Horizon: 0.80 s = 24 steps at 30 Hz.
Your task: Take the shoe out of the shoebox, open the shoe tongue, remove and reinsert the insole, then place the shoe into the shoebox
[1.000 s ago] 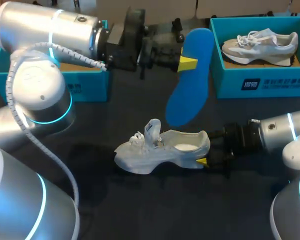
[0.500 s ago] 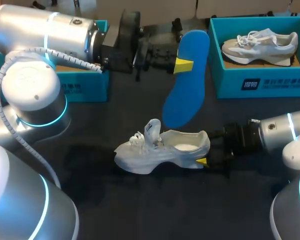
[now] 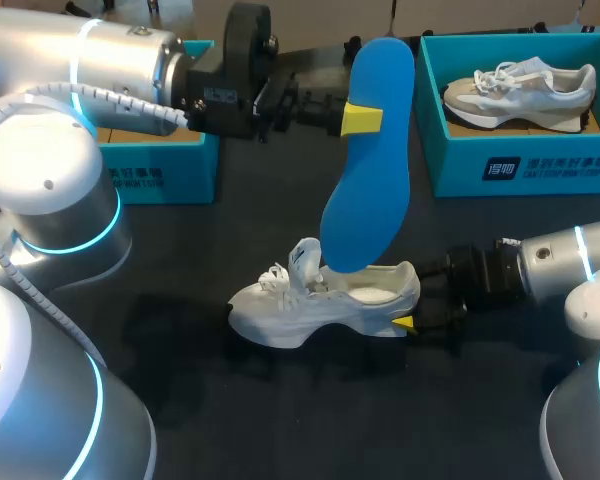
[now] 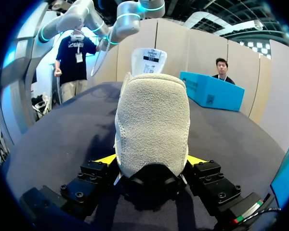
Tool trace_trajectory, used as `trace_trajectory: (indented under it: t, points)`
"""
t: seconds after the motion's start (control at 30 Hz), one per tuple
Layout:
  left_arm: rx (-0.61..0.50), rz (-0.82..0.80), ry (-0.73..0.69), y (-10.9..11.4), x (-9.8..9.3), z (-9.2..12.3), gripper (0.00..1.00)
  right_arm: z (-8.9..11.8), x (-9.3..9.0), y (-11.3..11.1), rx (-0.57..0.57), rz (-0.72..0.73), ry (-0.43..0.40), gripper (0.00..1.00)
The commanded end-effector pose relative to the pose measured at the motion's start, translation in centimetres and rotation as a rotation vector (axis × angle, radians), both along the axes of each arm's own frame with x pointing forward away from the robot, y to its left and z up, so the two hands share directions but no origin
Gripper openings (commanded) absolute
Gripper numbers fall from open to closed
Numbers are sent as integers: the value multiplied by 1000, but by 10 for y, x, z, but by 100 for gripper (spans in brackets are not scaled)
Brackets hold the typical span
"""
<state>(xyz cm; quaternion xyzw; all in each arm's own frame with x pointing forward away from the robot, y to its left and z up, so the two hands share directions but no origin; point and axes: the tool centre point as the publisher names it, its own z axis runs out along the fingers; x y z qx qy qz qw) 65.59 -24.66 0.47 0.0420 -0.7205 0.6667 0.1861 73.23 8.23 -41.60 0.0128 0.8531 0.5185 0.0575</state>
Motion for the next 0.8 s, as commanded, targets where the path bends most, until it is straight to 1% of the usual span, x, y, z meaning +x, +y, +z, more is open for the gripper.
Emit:
trace_trajectory:
  t: [0.03, 0.4, 0.67, 0.7, 0.73, 0.77, 0.8]
  points:
    - [13, 10, 44, 2, -8, 12, 0, 0, 0, 2, -5, -2, 0, 0]
    - [-13, 60, 179, 2, -31, 37, 0, 0, 0, 2, -5, -2, 0, 0]
    - [-17, 31, 245, 3, -43, 46, 0, 0, 0, 2, -5, -2, 0, 0]
    - [-16, 31, 248, 4, -44, 47, 0, 0, 0, 2, -5, -2, 0, 24]
    - [-17, 30, 262, 5, -46, 49, 0, 0, 0, 2, -5, -2, 0, 41]
    - [-14, 27, 272, 6, -48, 51, 0, 0, 0, 2, -5, -2, 0, 48]
    - [-15, 28, 273, 7, -49, 53, 0, 0, 0, 2, -5, -2, 0, 75]
